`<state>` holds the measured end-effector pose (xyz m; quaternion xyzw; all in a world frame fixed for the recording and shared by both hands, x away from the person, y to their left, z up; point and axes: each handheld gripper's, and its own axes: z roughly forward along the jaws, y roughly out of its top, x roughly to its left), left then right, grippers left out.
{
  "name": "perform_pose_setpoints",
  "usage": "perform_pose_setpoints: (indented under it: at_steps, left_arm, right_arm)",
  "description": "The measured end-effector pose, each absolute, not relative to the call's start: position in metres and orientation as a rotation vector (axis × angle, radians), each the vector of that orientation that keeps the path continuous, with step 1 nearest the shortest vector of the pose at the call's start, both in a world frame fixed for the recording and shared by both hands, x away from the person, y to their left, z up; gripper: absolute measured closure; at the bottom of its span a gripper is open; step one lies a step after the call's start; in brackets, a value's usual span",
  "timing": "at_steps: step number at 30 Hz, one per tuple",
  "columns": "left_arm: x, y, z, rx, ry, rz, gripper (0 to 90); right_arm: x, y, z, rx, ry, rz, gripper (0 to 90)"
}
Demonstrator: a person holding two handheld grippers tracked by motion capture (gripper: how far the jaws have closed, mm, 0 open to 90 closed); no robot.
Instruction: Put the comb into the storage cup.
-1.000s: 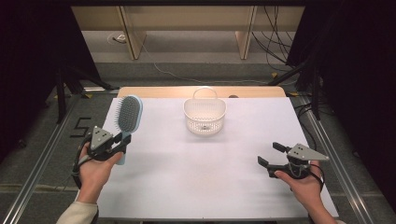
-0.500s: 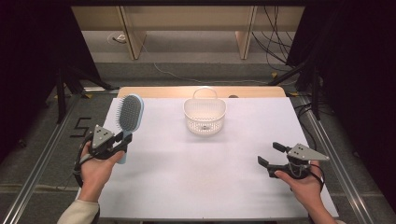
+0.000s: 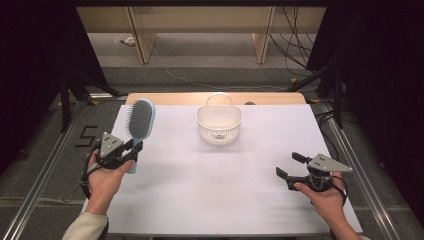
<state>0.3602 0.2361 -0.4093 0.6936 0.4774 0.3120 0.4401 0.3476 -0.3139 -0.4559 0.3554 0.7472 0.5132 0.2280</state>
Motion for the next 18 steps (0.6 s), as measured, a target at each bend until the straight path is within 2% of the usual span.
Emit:
perform_pose_setpoints:
  at_steps: [18]
  left_arm:
    - [0.3634, 0.2295, -0.4061, 1.719, 1.155, 0.770, 69.5]
  right_arm:
    - [0.3477, -0.3145, -0.4559, 0.985, 2.061, 1.411, 16.8]
